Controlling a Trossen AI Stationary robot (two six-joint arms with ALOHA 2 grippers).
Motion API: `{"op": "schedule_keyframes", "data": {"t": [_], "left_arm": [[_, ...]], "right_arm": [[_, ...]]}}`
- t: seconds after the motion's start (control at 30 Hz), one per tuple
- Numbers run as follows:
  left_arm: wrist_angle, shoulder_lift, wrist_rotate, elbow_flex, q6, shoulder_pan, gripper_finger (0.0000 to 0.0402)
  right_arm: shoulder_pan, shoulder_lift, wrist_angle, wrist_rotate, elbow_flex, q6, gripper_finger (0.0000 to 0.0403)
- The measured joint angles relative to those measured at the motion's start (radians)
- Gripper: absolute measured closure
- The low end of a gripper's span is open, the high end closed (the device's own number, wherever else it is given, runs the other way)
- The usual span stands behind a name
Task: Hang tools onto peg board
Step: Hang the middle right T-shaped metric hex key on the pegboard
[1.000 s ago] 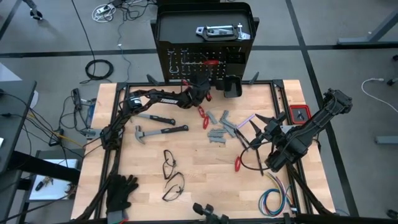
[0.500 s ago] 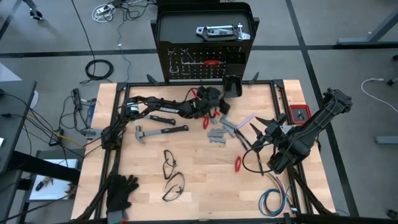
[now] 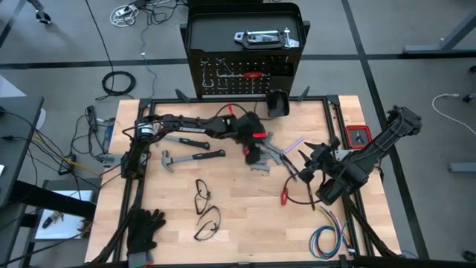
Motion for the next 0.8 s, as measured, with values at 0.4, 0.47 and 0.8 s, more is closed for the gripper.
{"op": "schedule_keyframes", "data": {"t": [0.4, 0.47, 0.8], "left_arm": [[-0.016, 0.01, -0.109, 0.0, 0.177, -0.243, 0.0209], [0.024, 0.01, -0.131, 0.0, 0.169, -0.256, 0.0209], [0.202, 0.085, -0.147, -0.001, 0.061, -0.27, 0.0231]], "right_arm": [[-0.073, 0.0, 0.041, -0.001, 0.0, -0.054, 0.0233], [-0.073, 0.0, 0.048, 0.005, 0.0, -0.054, 0.0233], [-0.037, -0.1, 0.195, 0.033, 0.004, -0.213, 0.0233]]}}
